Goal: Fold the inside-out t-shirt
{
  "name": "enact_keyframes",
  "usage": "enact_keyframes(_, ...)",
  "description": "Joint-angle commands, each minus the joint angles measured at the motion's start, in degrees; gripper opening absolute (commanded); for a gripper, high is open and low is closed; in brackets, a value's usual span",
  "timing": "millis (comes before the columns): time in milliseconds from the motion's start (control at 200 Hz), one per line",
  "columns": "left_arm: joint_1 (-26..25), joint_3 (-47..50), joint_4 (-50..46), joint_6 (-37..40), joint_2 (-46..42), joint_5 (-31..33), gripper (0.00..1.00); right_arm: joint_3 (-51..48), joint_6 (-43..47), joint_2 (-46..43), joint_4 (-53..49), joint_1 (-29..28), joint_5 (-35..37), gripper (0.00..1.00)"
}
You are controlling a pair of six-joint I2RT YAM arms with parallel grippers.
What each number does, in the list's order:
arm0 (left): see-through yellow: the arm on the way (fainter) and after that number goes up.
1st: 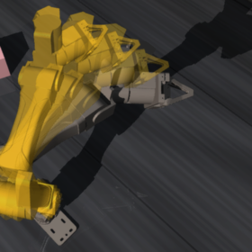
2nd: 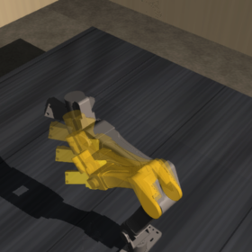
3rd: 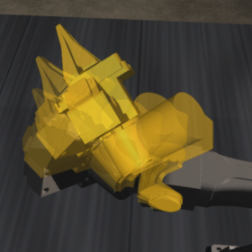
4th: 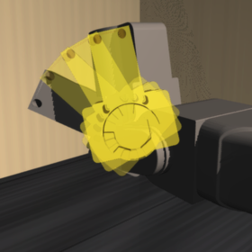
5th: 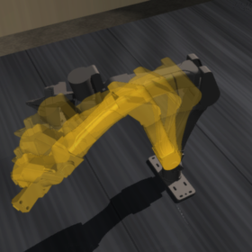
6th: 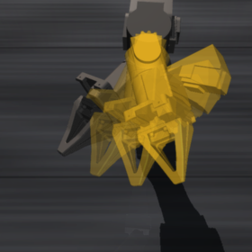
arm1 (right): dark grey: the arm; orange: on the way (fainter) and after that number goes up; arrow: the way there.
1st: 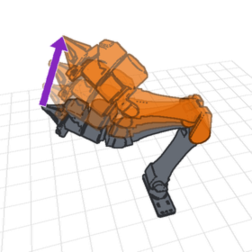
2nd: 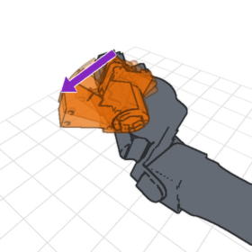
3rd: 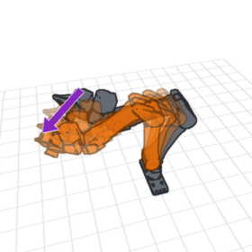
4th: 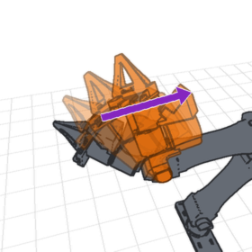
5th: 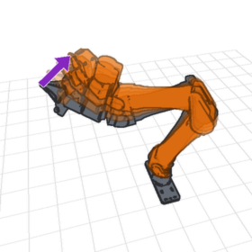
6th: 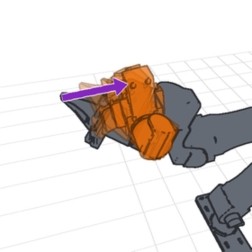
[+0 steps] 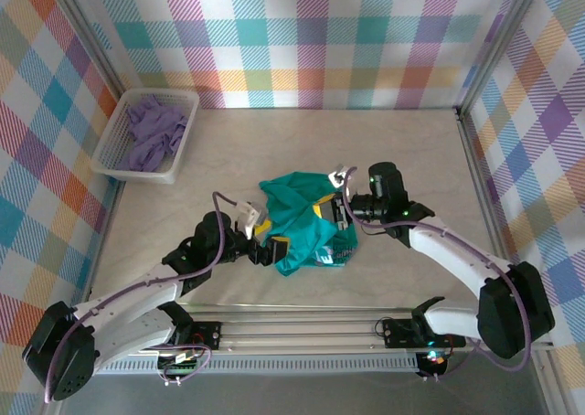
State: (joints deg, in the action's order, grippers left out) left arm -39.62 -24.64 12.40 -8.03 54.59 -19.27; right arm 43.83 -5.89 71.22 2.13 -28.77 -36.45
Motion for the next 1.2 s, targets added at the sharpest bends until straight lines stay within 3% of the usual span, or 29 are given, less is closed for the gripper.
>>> enact_keyframes(0, -0.81, -2.88, 1.02, -0.43, 1.16, -5.08, 0.93, 1.65, -1.96, 1.19, 1.62, 0.39, 0.00, 0.05)
enact_keyframes(110, -0.89, -4.21, 0.36, -2.63, 3.87, -2.55, 0.91, 1.80, -2.46, 1.79, 1.74, 0.39, 0.46, 0.05)
enact_keyframes(230, -0.85, -5.28, -2.99, -7.32, 6.41, 5.40, 0.91, 2.19, -2.63, 1.82, 1.48, 0.49, 0.58, 0.04)
enact_keyframes(360, -0.93, -5.24, -3.88, -13.03, 6.90, 4.06, 0.89, 2.71, -2.55, 2.05, 1.04, 0.47, 1.09, 0.04)
enact_keyframes(530, -3.07, -4.81, -3.16, -16.17, 7.49, -0.07, 0.72, 2.87, -2.63, 2.76, 1.41, 0.47, 1.12, 0.04)
enact_keyframes(710, -3.27, -4.80, -3.86, -16.43, 6.93, 1.00, 0.47, 2.92, -2.86, 2.92, 1.44, 0.45, 1.04, 0.04)
enact_keyframes(845, -3.27, -5.40, -4.99, -14.79, 7.01, 2.74, 0.38, 3.04, -2.92, 2.69, 1.19, 0.45, 1.19, 0.04)
enact_keyframes(975, -3.25, -6.63, -6.14, -13.33, 8.23, 2.99, 0.36, 3.04, -3.75, 2.66, 1.99, 0.47, 0.79, 0.04)
enact_keyframes(1195, -3.24, -6.95, -6.14, -13.13, 9.76, 1.79, 0.46, 3.25, -3.78, 3.10, 2.20, 0.46, 0.87, 0.03)
